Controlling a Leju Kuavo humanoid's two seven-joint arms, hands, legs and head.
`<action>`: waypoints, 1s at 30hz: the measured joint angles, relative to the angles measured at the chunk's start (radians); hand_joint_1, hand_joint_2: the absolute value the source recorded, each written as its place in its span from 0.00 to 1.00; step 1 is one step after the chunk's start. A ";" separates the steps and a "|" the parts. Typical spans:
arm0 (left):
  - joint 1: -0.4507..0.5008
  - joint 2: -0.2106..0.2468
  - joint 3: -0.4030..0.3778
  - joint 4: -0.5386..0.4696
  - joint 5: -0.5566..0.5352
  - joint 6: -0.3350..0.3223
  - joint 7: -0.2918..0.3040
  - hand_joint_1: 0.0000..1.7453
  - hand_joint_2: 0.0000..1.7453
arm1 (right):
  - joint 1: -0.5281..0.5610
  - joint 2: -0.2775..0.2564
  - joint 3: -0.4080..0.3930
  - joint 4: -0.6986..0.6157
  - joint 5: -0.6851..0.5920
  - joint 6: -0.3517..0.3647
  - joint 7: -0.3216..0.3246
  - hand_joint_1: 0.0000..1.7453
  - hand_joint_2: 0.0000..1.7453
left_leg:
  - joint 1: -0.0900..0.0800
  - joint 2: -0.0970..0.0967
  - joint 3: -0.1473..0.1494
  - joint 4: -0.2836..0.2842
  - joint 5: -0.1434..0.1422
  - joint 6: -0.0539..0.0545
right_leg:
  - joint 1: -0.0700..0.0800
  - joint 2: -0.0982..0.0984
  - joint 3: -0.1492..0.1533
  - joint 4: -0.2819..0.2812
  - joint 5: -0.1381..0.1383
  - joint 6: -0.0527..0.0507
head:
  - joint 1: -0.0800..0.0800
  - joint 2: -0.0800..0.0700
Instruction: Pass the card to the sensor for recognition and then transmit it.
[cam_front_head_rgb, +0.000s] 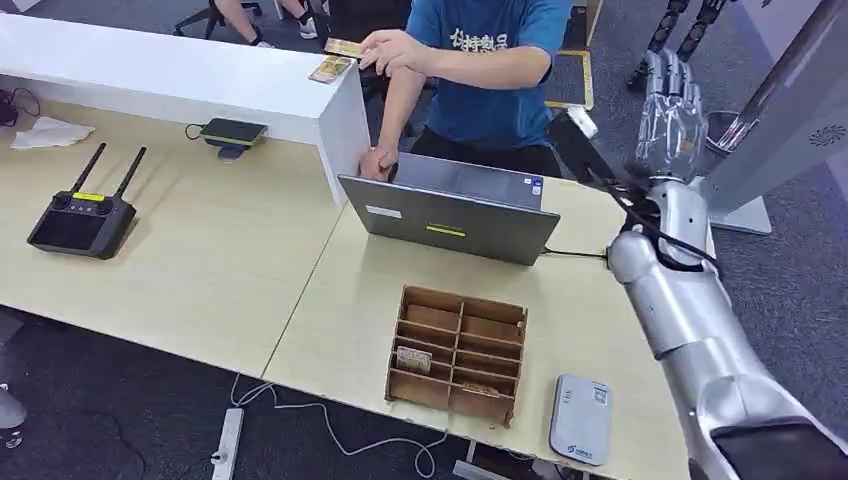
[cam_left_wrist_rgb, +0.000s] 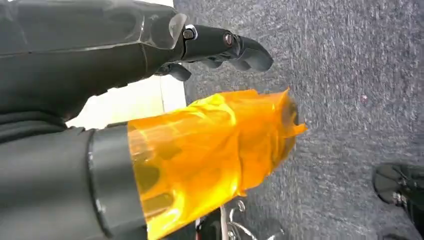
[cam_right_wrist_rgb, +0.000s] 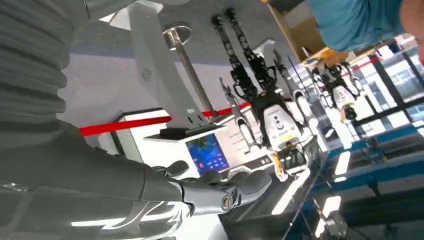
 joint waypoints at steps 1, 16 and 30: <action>0.000 -0.002 0.000 -0.006 0.005 -0.005 0.000 0.00 0.00 | 0.010 0.000 0.000 -0.015 0.000 -0.004 -0.003 0.00 1.00 | 0.000 0.000 0.000 0.000 0.000 0.000 | 0.000 0.000 0.000 0.000 0.000 0.000 | 0.000 0.000; 0.013 -0.129 0.000 -0.209 0.120 -0.113 0.032 0.00 0.00 | 0.334 -0.048 -0.011 -0.433 -0.001 -0.104 -0.085 0.00 1.00 | 0.000 0.000 -0.001 0.000 -0.001 0.001 | 0.000 0.000 -0.001 -0.001 0.000 0.001 | 0.000 0.000; 0.025 -0.170 0.000 -0.266 0.204 -0.105 0.054 0.00 0.00 | 0.700 -0.089 -0.062 -0.728 0.018 -0.164 -0.181 0.00 1.00 | 0.000 0.000 -0.001 0.000 -0.002 0.001 | 0.000 0.000 -0.001 -0.001 -0.001 0.000 | 0.000 0.000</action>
